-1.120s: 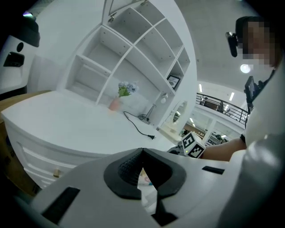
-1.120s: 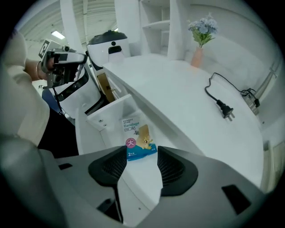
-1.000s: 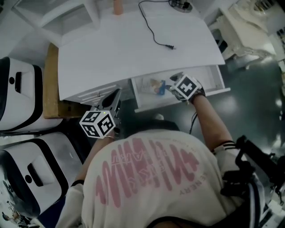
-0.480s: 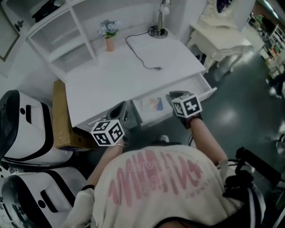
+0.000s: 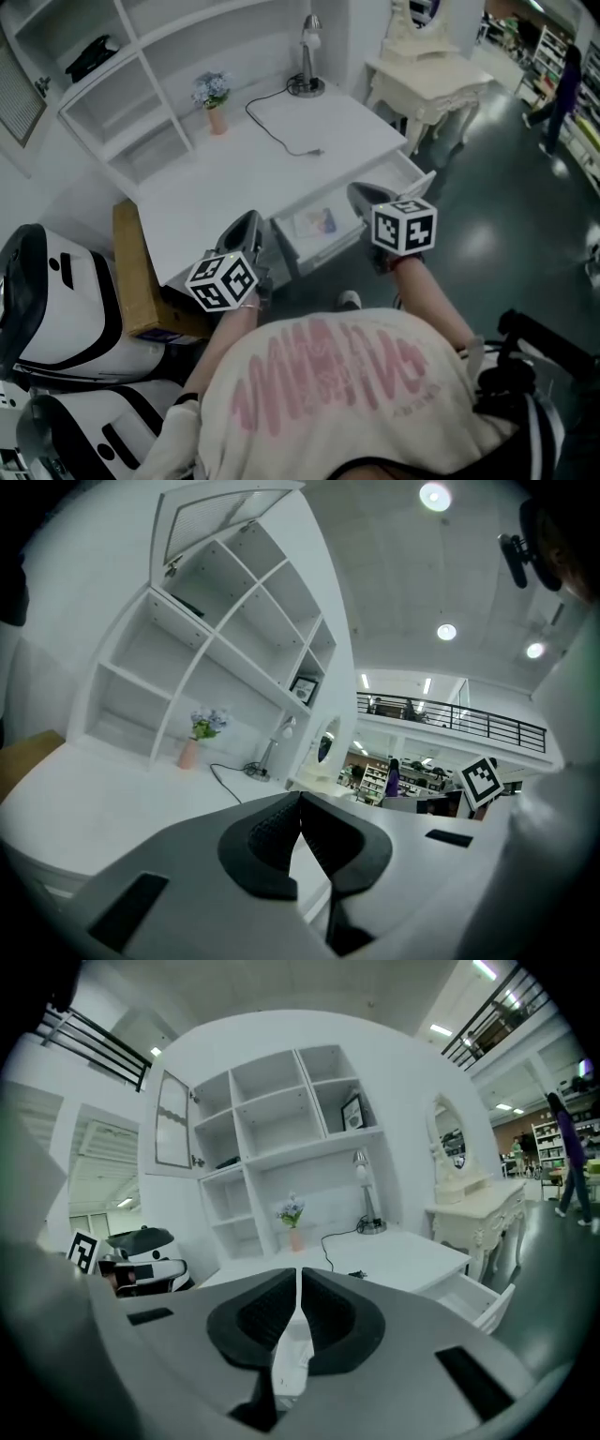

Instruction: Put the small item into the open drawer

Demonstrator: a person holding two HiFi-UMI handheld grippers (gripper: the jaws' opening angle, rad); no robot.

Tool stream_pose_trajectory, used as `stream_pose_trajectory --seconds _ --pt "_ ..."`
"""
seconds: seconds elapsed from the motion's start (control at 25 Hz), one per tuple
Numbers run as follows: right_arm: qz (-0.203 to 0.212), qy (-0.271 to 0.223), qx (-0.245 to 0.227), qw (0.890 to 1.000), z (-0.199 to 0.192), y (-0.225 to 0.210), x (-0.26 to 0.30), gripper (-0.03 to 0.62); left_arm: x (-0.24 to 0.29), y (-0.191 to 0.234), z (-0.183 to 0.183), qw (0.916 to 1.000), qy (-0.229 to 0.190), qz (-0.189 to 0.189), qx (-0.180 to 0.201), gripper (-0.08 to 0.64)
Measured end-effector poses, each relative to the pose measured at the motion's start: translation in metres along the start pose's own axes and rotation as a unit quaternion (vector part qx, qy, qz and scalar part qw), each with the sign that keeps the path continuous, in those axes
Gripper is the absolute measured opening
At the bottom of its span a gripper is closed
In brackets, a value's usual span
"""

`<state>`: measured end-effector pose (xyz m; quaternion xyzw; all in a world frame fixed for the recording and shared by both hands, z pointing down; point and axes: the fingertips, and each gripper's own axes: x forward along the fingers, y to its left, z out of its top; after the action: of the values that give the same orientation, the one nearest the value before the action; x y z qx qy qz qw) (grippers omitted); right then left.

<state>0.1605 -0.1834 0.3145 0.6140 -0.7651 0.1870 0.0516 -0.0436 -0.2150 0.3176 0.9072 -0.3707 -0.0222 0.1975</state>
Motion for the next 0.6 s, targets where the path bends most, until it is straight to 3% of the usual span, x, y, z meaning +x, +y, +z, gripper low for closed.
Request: stream_pose_trajectory --seconds 0.6 --pt "-0.038 0.0 -0.015 0.999 -0.011 0.014 -0.028 0.018 -0.024 -0.005 -0.004 0.9998 -0.001 -0.012 -0.016 0.029"
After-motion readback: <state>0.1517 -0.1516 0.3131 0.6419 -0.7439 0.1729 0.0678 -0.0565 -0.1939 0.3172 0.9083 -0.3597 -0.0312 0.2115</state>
